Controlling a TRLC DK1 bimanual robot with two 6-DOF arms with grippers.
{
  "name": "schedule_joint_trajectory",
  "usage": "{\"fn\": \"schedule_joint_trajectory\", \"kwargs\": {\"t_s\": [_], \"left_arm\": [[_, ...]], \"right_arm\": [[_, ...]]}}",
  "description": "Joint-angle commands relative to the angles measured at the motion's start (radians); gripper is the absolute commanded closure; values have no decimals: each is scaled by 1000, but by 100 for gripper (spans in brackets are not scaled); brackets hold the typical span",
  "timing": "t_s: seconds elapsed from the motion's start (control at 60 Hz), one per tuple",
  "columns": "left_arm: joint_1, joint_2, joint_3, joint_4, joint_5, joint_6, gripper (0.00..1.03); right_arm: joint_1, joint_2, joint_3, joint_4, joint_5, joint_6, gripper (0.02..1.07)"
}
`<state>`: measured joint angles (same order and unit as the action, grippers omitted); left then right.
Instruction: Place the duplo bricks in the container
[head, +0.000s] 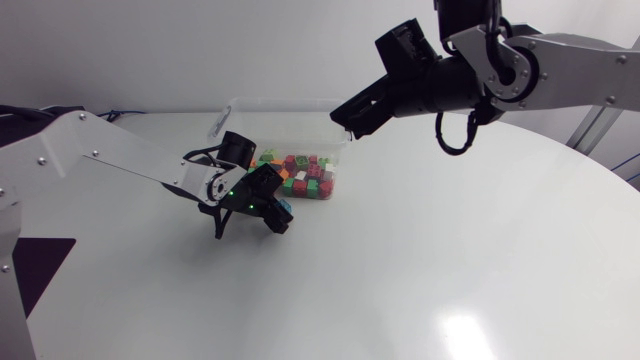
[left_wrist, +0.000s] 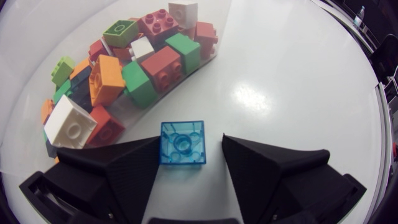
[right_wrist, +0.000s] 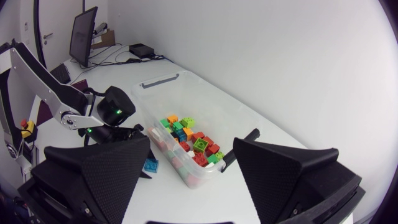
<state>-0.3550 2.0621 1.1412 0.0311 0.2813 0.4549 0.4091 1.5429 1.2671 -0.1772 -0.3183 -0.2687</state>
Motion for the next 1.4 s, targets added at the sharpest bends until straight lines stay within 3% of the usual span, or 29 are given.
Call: {"fn": "schedule_joint_trajectory", "kwargs": {"t_s": [0.0, 0.3, 0.667, 1.0, 1.233, 1.383], "left_arm": [[-9, 29, 23, 7, -10, -25, 64], [-22, -30, -24, -16, -31, -15, 69], [14, -412, -127, -138, -34, 10, 69], [62, -500, 20, -148, -28, -28, 69], [80, -422, 153, -122, -27, -90, 69], [97, -324, 275, -132, -27, -119, 68]], "right_arm": [[-12, -55, -55, 15, -7, -1, 11], [-59, -198, -170, -2, -27, -10, 11], [-102, -291, -284, 4, -45, -23, 11], [-116, -372, -367, 18, -28, -29, 11], [-113, -425, -410, 24, -2, -33, 11], [-90, -440, -442, 39, 78, -27, 11]]}}
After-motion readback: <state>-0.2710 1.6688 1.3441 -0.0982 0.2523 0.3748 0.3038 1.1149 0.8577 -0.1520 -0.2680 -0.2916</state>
